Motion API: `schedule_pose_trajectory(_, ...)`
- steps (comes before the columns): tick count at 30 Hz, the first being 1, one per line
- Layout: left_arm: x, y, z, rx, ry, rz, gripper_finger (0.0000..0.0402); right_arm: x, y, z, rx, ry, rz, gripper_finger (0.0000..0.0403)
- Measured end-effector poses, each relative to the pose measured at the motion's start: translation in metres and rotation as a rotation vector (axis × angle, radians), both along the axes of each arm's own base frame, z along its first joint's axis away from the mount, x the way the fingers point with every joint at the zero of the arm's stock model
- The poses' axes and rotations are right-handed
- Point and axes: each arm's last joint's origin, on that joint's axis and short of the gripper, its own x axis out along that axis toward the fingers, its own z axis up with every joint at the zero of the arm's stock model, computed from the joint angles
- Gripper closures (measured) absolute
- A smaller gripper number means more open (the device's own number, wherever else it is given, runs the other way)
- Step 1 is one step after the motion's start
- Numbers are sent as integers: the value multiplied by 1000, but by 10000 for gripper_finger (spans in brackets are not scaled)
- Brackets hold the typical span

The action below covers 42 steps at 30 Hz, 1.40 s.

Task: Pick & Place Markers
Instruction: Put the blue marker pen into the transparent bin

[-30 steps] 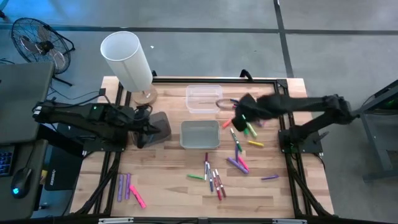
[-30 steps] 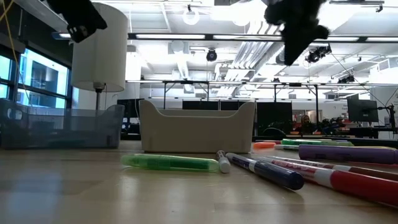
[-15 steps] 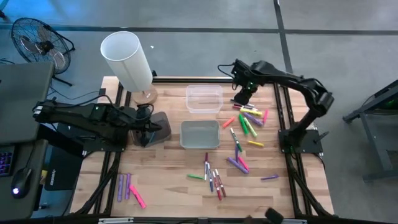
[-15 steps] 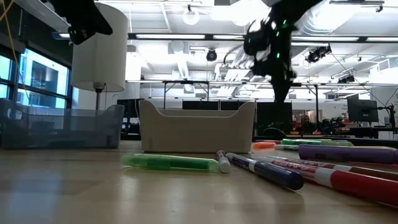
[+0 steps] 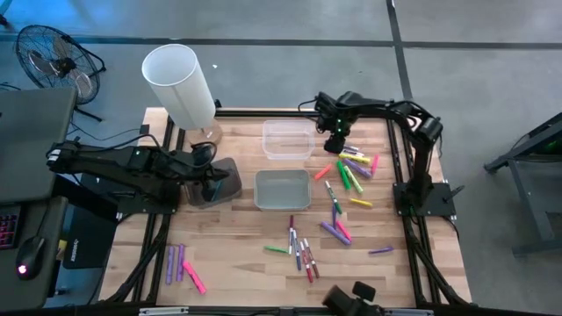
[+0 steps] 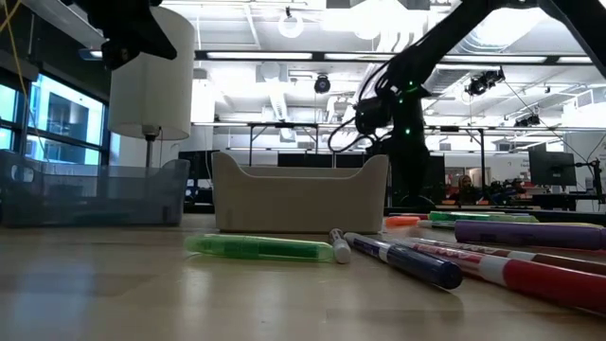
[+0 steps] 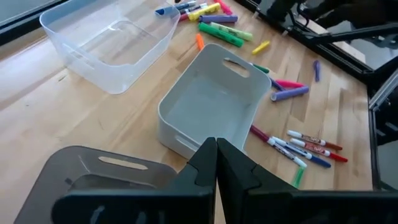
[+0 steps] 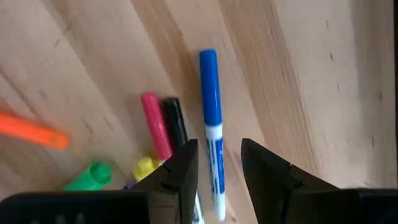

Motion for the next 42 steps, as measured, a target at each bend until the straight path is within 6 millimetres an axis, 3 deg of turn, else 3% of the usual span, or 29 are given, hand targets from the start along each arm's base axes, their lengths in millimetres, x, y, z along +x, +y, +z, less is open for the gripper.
schedule_pose_trajectory(16, 0, 0, 0, -51, -10, 31, 401, 5, -7, -4, -7, -91, 13, 290)
schedule_pose_trajectory(29, 0, -1, 0, -88, -8, 15, 401, -16, 9, -44, 2, -33, -21, 292)
schedule_pose_trajectory(38, 0, -1, 0, -89, -8, 14, 401, -22, 8, -49, 35, -81, -98, 377)
schedule_pose_trajectory(42, 0, -1, 0, -89, -8, 13, 401, -24, 7, -41, 17, -104, -118, 378)
